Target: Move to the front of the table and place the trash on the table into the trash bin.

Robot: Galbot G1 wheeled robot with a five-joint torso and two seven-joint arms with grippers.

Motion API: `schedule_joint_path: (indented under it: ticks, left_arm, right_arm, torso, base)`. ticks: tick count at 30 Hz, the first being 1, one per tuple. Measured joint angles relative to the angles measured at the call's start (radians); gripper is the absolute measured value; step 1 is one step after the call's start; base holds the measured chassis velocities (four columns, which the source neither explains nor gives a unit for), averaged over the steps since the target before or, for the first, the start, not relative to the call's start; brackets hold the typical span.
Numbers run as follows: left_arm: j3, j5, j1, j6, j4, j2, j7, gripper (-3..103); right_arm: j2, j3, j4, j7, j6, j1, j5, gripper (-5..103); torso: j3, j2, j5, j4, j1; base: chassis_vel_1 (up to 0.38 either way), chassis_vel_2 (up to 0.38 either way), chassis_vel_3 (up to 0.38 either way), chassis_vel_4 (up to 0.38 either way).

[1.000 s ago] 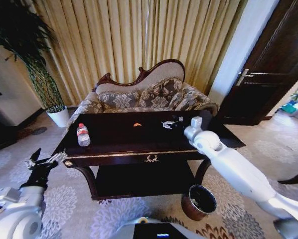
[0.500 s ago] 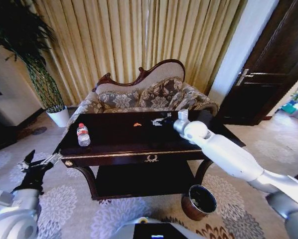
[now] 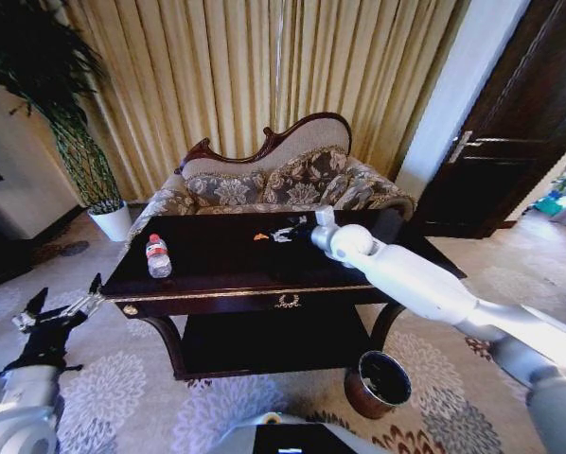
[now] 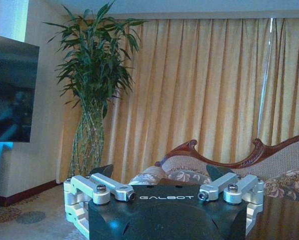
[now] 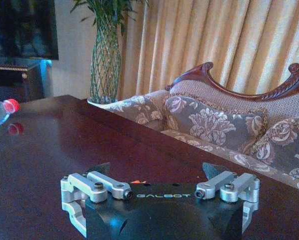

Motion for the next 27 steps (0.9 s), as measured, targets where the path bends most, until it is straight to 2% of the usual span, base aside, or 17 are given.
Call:
schedule_joint_path:
  ticks: [3, 7, 10, 13, 17, 18, 19, 21, 27]
  left_arm:
    - [0.001, 0.0, 0.0, 0.0, -0.001, -0.001, 0.0, 100]
    - [0.001, -0.001, 0.0, 0.0, -0.001, 0.0, -0.001, 100]
    - [0.001, -0.001, -0.002, 0.0, 0.003, 0.003, -0.002, 100]
    - [0.002, -0.002, -0.003, 0.0, 0.005, 0.003, -0.002, 100]
    - [0.004, -0.002, -0.004, -0.001, 0.01, 0.003, -0.002, 100]
    - [0.004, -0.002, -0.004, -0.001, 0.01, 0.003, -0.003, 100]
    - [0.004, -0.002, -0.004, -0.001, 0.01, 0.003, -0.003, 100]
    - [0.004, -0.002, -0.004, -0.001, 0.013, 0.004, -0.004, 100]
    - [0.006, -0.002, -0.008, -0.001, 0.017, 0.005, -0.005, 100]
  right_arm:
    - [0.027, -0.028, -0.037, 0.003, -0.058, 0.037, 0.012, 100]
    - [0.042, -0.031, -0.053, 0.003, -0.096, 0.049, 0.038, 100]
    - [0.06, -0.024, -0.058, 0.012, -0.164, 0.055, 0.088, 100]
    - [0.067, -0.02, -0.057, 0.024, -0.177, 0.053, 0.105, 100]
    - [0.105, 0.002, -0.065, 0.083, -0.21, 0.043, 0.178, 100]
    - [0.122, 0.007, -0.074, 0.118, -0.218, 0.041, 0.213, 100]
    - [0.122, 0.007, -0.074, 0.118, -0.218, 0.041, 0.213, 100]
    - [0.148, 0.016, -0.093, 0.178, -0.235, 0.041, 0.266, 100]
    - [0.176, 0.017, -0.126, 0.239, -0.247, 0.04, 0.279, 100]
  torso:
    - [0.0, 0.0, -0.0001, -0.0001, 0.0]
    - [0.0, 0.0, -0.0001, -0.0001, 0.0]
    - [0.0, 0.0, 0.0, -0.0002, 0.0]
    - [0.0, 0.0, -0.0001, -0.0002, 0.0]
    - [0.0, 0.0, 0.0, -0.0001, 0.0]
    - [0.0, 0.0, 0.0, -0.0001, 0.0]
    - [0.0, 0.0, 0.0, -0.0001, 0.0]
    - [0.0, 0.0, 0.0, -0.0001, 0.0]
    - [0.0, 0.0, -0.0001, -0.0003, 0.0]
  base:
    - [0.0, 0.0, 0.0, 0.0]
    - [0.0, 0.0, 0.0, 0.0]
    - [0.0, 0.0, 0.0, 0.0]
    - [0.0, 0.0, 0.0, 0.0]
    - [0.0, 0.0, 0.0, 0.0]
    - [0.0, 0.0, 0.0, 0.0]
    - [0.0, 0.0, 0.0, 0.0]
    - [0.0, 0.0, 0.0, 0.0]
    - [0.0, 0.0, 0.0, 0.0]
